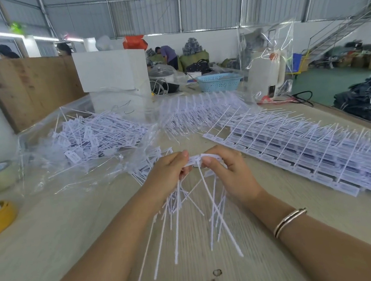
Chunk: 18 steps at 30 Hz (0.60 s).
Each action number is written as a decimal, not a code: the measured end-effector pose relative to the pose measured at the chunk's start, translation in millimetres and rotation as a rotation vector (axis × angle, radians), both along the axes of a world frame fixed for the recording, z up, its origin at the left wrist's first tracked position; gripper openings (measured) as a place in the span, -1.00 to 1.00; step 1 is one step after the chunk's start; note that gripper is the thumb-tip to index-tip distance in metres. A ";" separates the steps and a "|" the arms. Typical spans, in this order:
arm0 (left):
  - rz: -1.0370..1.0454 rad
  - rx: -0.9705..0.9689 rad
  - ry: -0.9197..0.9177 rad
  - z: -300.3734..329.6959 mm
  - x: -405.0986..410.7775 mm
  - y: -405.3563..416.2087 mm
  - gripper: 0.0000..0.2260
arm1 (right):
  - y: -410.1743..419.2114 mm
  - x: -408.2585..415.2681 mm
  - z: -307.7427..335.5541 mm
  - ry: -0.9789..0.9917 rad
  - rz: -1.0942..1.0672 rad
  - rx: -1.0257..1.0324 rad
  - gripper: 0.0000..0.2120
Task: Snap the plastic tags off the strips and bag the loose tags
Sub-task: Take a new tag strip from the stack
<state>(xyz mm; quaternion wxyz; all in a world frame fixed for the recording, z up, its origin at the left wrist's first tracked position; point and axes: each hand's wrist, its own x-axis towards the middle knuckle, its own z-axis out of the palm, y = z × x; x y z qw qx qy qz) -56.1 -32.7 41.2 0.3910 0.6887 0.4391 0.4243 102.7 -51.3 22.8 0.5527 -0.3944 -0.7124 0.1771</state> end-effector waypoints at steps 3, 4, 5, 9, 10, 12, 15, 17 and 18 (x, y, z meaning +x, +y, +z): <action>-0.002 -0.028 -0.061 2.1 0.3 -3.5 -0.56 | 1.3 0.4 -1.1 0.219 0.153 -0.105 -0.84; 0.022 -0.052 -0.100 3.9 -2.1 -3.2 -0.57 | 2.4 3.7 0.4 0.338 0.177 -0.143 -0.87; 0.054 -0.065 -0.140 6.0 -6.3 -1.6 -0.58 | 3.9 10.3 2.0 0.452 0.165 -0.177 -0.86; 0.182 0.143 -0.055 6.4 -29.8 7.3 -0.63 | 12.3 43.4 0.3 0.446 0.012 -0.269 -0.74; 0.193 0.213 0.036 4.0 -32.4 7.6 -0.63 | 15.1 45.7 -2.3 0.360 -0.055 -0.309 -0.74; 0.174 0.313 0.208 -1.1 -31.9 7.1 -0.61 | 20.9 43.6 -7.3 0.150 -0.213 -0.379 -0.79; 0.148 0.422 0.395 -6.0 -26.0 7.6 -0.68 | 29.7 36.2 -11.9 -0.200 -0.471 -0.411 -0.82; 0.144 0.438 0.438 -8.4 -21.5 7.4 -0.78 | 29.8 33.5 -11.8 -0.254 -0.569 -0.448 -0.58; 0.143 0.430 0.449 -9.9 -19.1 6.7 -0.80 | 28.6 33.1 -10.8 -0.212 -0.587 -0.431 -0.53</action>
